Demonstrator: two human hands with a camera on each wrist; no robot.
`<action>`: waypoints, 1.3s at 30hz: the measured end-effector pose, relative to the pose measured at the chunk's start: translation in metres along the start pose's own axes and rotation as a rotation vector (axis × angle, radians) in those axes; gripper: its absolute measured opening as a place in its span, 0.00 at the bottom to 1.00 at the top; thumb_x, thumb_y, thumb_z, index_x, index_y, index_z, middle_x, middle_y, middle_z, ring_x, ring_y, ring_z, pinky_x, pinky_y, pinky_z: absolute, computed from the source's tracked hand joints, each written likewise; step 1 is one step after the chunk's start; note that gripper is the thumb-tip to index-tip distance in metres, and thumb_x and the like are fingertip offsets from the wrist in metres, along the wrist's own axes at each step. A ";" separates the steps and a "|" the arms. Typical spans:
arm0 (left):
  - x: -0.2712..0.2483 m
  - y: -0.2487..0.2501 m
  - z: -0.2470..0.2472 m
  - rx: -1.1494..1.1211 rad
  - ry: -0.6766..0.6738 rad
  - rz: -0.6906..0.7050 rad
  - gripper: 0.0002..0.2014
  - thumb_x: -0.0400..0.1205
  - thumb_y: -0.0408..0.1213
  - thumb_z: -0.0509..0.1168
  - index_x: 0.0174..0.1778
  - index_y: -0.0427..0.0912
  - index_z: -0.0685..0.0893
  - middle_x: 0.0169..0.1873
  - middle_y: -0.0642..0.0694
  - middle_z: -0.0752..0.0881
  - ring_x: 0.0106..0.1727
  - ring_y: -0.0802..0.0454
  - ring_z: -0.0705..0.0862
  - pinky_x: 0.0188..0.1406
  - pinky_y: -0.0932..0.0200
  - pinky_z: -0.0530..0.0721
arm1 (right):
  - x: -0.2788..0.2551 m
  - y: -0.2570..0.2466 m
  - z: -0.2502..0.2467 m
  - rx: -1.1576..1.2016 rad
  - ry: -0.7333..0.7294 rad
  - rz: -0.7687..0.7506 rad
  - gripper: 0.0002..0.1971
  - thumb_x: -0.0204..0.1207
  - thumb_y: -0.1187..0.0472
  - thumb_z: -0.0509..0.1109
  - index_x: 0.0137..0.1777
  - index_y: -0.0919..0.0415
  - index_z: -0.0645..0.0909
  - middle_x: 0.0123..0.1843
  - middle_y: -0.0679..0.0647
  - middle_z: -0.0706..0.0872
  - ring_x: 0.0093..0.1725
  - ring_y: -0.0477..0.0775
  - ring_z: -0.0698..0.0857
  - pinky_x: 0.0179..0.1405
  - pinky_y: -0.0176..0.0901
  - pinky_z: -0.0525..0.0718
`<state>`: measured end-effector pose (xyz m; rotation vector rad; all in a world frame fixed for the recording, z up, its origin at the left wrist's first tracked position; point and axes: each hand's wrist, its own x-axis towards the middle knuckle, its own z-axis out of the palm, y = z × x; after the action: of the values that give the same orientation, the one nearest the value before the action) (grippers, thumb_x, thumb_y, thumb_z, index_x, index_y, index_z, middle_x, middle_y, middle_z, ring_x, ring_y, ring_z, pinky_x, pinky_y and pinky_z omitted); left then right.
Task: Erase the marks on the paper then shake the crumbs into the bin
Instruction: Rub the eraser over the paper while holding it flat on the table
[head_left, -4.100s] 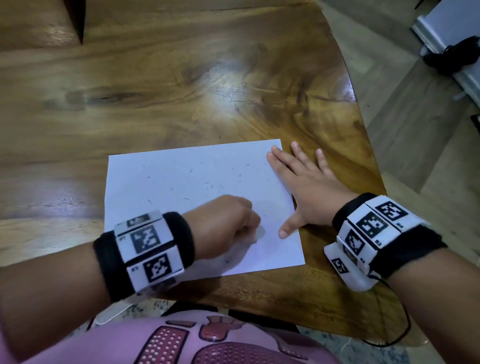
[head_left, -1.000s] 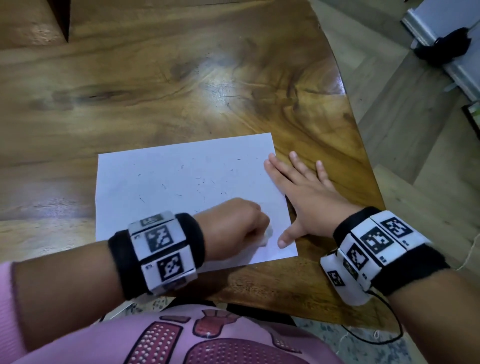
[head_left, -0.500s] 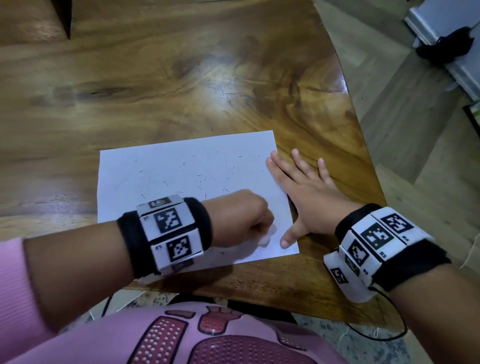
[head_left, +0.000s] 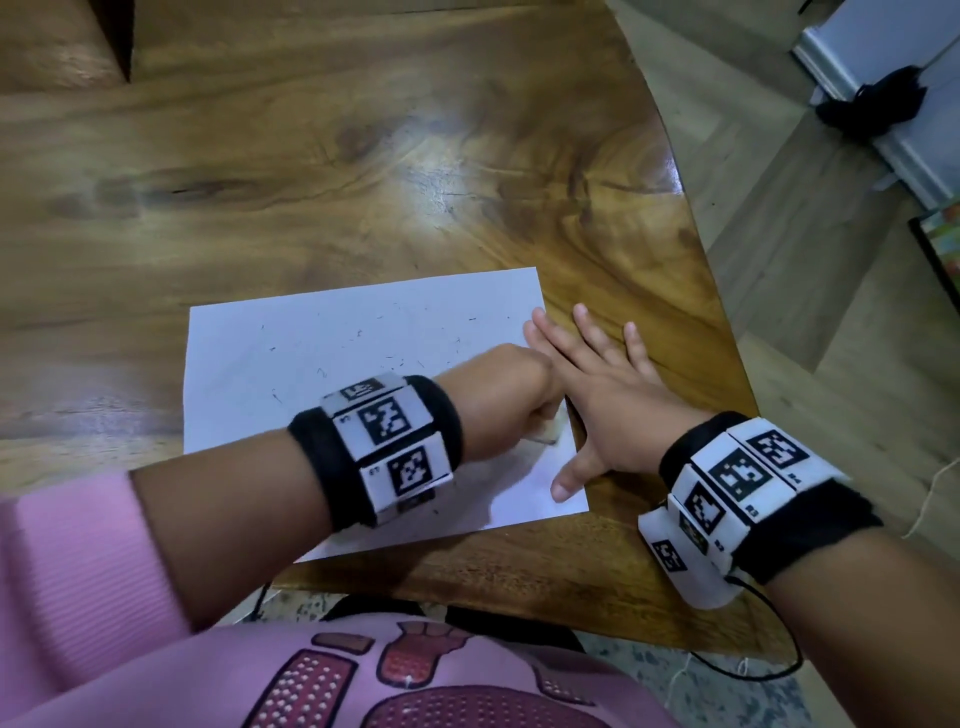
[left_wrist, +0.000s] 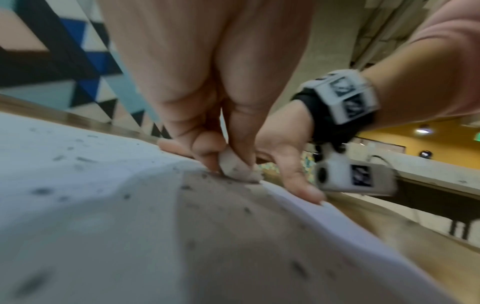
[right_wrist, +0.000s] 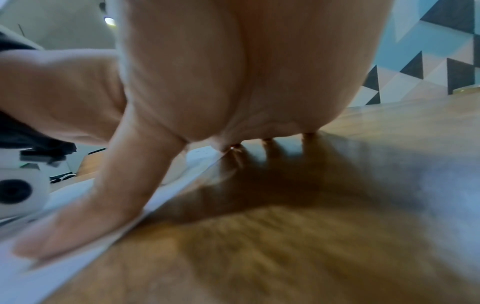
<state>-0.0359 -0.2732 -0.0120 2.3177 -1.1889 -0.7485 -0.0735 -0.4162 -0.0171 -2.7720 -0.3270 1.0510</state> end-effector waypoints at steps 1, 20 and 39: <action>0.001 0.000 0.000 0.002 0.008 0.005 0.06 0.77 0.26 0.61 0.41 0.32 0.83 0.43 0.33 0.85 0.45 0.38 0.81 0.36 0.64 0.61 | 0.000 0.000 0.000 0.000 0.000 0.002 0.76 0.47 0.33 0.81 0.75 0.45 0.19 0.72 0.33 0.16 0.74 0.48 0.17 0.75 0.65 0.24; 0.009 -0.016 -0.018 -0.026 0.139 -0.137 0.04 0.74 0.36 0.66 0.40 0.39 0.83 0.40 0.41 0.87 0.41 0.47 0.78 0.33 0.63 0.61 | -0.009 0.014 -0.006 -0.092 0.089 -0.130 0.65 0.55 0.36 0.80 0.83 0.54 0.39 0.83 0.43 0.36 0.81 0.46 0.31 0.77 0.38 0.32; -0.012 -0.016 0.001 -0.018 -0.025 0.002 0.03 0.75 0.30 0.63 0.40 0.37 0.82 0.40 0.43 0.84 0.39 0.50 0.77 0.41 0.60 0.71 | -0.011 0.008 -0.001 -0.118 0.086 -0.087 0.65 0.53 0.34 0.79 0.82 0.45 0.37 0.82 0.44 0.30 0.80 0.51 0.26 0.79 0.52 0.29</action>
<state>-0.0325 -0.2547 -0.0188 2.2983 -1.1906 -0.7870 -0.0800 -0.4264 -0.0114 -2.8662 -0.5083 0.9174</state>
